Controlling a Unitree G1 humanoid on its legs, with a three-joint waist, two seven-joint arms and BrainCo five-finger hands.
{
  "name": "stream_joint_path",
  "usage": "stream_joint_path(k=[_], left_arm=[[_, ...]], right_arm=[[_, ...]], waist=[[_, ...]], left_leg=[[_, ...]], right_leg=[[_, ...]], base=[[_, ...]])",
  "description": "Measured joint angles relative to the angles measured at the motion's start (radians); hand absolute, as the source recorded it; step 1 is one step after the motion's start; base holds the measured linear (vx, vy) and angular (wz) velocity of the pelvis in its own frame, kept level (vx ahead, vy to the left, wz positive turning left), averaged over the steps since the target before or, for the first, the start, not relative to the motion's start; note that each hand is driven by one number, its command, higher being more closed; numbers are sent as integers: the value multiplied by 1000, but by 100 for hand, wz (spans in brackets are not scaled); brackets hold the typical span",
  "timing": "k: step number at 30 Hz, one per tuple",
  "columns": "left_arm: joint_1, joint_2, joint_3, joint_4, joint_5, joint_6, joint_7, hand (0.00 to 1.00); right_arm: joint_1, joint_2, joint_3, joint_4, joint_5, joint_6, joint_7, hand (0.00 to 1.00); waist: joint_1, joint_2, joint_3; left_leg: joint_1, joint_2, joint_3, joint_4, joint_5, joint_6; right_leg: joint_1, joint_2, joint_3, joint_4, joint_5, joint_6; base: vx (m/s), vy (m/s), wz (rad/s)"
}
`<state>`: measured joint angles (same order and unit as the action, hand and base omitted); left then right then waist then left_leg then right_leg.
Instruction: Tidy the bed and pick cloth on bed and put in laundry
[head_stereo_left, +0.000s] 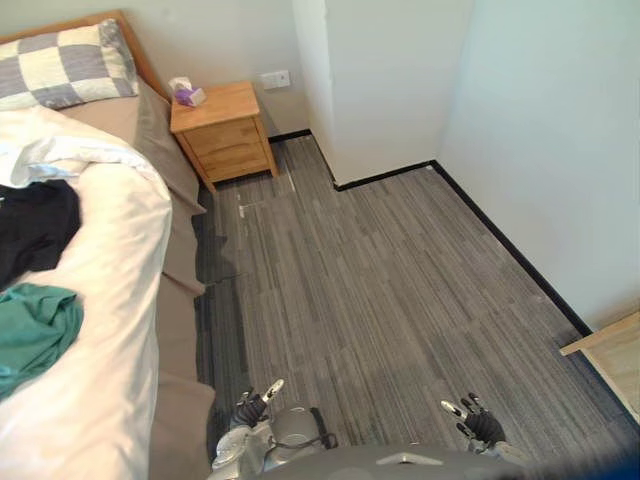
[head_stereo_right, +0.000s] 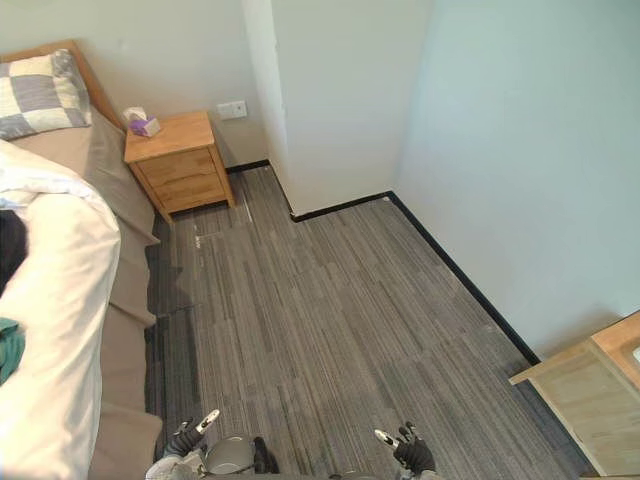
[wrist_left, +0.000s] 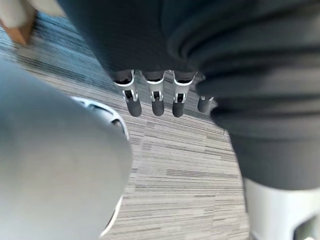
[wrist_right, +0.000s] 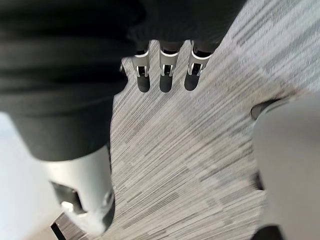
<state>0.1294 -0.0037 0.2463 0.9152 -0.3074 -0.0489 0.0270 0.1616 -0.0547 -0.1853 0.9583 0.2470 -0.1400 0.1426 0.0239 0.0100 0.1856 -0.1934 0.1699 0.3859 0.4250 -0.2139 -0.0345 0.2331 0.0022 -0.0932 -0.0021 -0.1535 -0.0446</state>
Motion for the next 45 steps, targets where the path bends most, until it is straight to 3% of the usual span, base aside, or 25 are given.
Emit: stream_joint_path(k=[2, 3, 4, 8, 11, 12, 13, 16, 18, 19, 20, 21, 23, 24, 26, 27, 29, 31, 33, 36, 38, 41, 42, 43, 45], left_arm=[[1, 1, 0, 1, -3, 3, -7, 0], [4, 4, 0, 2, -5, 4, -10, 0], [3, 9, 0, 1, -6, 4, -15, 0], [1, 20, 3, 0, -17, 4, -24, 0], [1, 53, -38, 33, 8, 7, -27, 0], [0, 78, -69, 43, 25, 3, -29, 0], [-1, 87, -80, 49, 25, 1, -28, 0], [-14, 94, -111, 69, 26, 1, -20, 0], [-26, 88, -133, 83, 23, 4, -14, 0], [-34, 75, -141, 91, 21, 19, 0, 0], [-34, 72, -142, 92, 21, 21, 3, 0], [-37, 64, -143, 90, 22, 23, 6, 0], [-41, 61, -142, 91, 23, 24, 16, 0], [-45, 49, -129, 96, 24, 27, 22, 0], [-51, 20, -106, 104, 32, 42, 24, 0], [-48, 5, -95, 98, 45, 45, 26, 0], [-45, -3, -81, 99, 47, 55, 36, 0], [-24, -20, -44, 86, 51, 63, 48, 0], [-25, -31, 32, 78, 56, 61, 49, 0], [-20, -17, 57, 37, 61, 40, 45, 0], [-20, -14, 57, 10, 65, 33, 43, 0], [-29, -15, 59, 0, 64, 18, 21, 0], [-30, -14, 50, 1, 63, 18, 21, 0], [-34, -5, 39, 1, 56, 18, 21, 0], [-35, 14, 33, -3, 56, 25, 23, 0]], right_arm=[[-1, 2, 14, -2, -2, -7, 0, 0], [-1, 3, 35, -2, -9, -8, 0, 0], [-3, 7, 44, 0, -20, -7, 0, 0], [-9, 30, 30, 3, -66, 3, -2, 0], [-12, 37, -2, 21, -65, 16, -9, 0], [-17, 34, -6, 30, -64, 26, -9, 0], [-19, 31, -9, 35, -63, 29, -9, 0], [-30, 22, -41, 34, -43, 43, -10, 0], [-34, 15, -45, 11, -29, 34, -10, 0], [-50, 3, -47, 6, -3, 31, -8, 0], [-50, 2, -47, 3, 2, 31, -7, 0], [-49, 4, -51, -7, 12, 29, -3, 0], [-47, 14, -58, -12, 19, 32, 4, 0], [-47, 14, -59, -11, 20, 35, 4, 0], [-64, 6, -85, -9, 17, 50, 5, 0], [-73, 5, -85, -10, 14, 58, 9, 0], [-72, -6, -69, -10, 12, 72, 5, 0], [-72, -7, -59, 0, 3, 100, -3, 0], [-77, -15, -49, -2, -6, 118, 3, 0], [-66, -4, -35, 12, -36, 133, 12, 0], [-64, 3, -21, 21, -36, 133, 17, 0], [-72, 5, -22, 21, -46, 133, 31, 0], [-66, 6, -22, 21, -46, 133, 33, 0], [-54, 12, -29, 24, -47, 135, 33, 0], [-49, 32, -12, 14, -50, 131, 37, 0]], waist=[[1, 1, -1], [6, -6, -8], [13, -5, -11], [45, -23, -17], [33, -47, -49], [22, -64, -52], [15, -70, -51], [-10, -56, -45], [-22, -42, -36], [-38, -23, -22], [-38, -20, -21], [-40, -15, -20], [-42, -17, -19], [-51, -5, -11], [-27, 36, 3], [-35, 28, 14], [-38, 28, 10], [-34, 37, -16], [-33, 58, -16], [-15, 35, -2], [-2, 20, -2], [20, 20, 6], [21, 17, 7], [28, -12, 14], [22, -37, 2]], left_leg=[[3, -8, 25, -118, 109, 10], [22, -19, 63, -126, 178, 48], [24, -24, 84, -112, 161, 81], [57, -40, 140, -27, 17, 115], [123, -112, 119, -63, -40, 105], [165, -153, 97, -97, -48, 110], [189, -167, 82, -112, -54, 115], [309, -170, 7, -184, -67, 117], [368, -151, -34, -225, -74, 106], [416, -109, -72, -244, -86, 83], [425, -101, -79, -248, -88, 80], [452, -80, -114, -269, -97, 64], [497, -56, -179, -296, -115, 33], [525, -38, -206, -302, -127, 14], [536, -18, -242, -303, -83, 5], [566, -28, -258, -299, -14, -4], [595, -18, -286, -273, 51, -34], [553, 7, -310, -164, 73, -62], [346, 66, -371, 257, 160, -114], [127, 133, -304, 635, 74, -92], [28, 124, -239, 623, 17, -78], [-69, 72, -72, 364, -50, -35], [-67, 40, -11, 196, -15, -10], [-41, -11, 75, 37, 94, 114], [-19, -53, 91, -13, 98, 125]], right_leg=[[15, -28, 15, 3, -38, 34], [20, -56, 25, 13, -68, 54], [19, -71, 24, 20, -82, 60], [-4, -139, -72, 201, -102, 108], [-145, -231, -88, 597, -102, 137], [-223, -283, -87, 788, -33, 132], [-246, -300, -86, 862, -4, 138], [-367, -299, -107, 1062, -16, 130], [-457, -268, -130, 1042, -63, 119], [-516, -229, -182, 905, -100, 103], [-523, -221, -190, 871, -100, 103], [-553, -193, -213, 699, -79, 95], [-568, -149, -199, 362, 49, 94], [-542, -121, -168, 314, 188, 47], [-526, -119, -189, 407, 101, 28], [-529, -153, -183, 519, 29, 18], [-520, -173, -186, 629, -46, 9], [-454, -145, -193, 570, -144, 21], [-357, -100, -230, 473, -158, 13], [-144, -69, -290, 312, -153, 10], [-46, -69, -307, 218, -143, 27], [45, -95, -311, 136, -129, 58], [61, -113, -322, 135, -132, 75], [83, -142, -333, 137, -148, 109], [90, -167, -339, 127, -113, 127]], base=[[301, 215, -18], [352, 253, -22], [384, 272, -38], [421, 222, -29], [350, 187, 19], [363, 115, 54], [391, 48, 68], [391, 5, 65], [403, -78, 72], [409, -153, 72], [520, -228, 95], [490, -255, 87], [640, -364, 109], [526, -306, 74], [532, -285, 50], [511, -307, 46], [558, -366, 44], [466, -287, 24], [431, -237, 24], [421, -180, 42], [351, -92, 21], [462, 71, -6], [487, 141, 1], [474, 134, 15], [457, 124, 26]])
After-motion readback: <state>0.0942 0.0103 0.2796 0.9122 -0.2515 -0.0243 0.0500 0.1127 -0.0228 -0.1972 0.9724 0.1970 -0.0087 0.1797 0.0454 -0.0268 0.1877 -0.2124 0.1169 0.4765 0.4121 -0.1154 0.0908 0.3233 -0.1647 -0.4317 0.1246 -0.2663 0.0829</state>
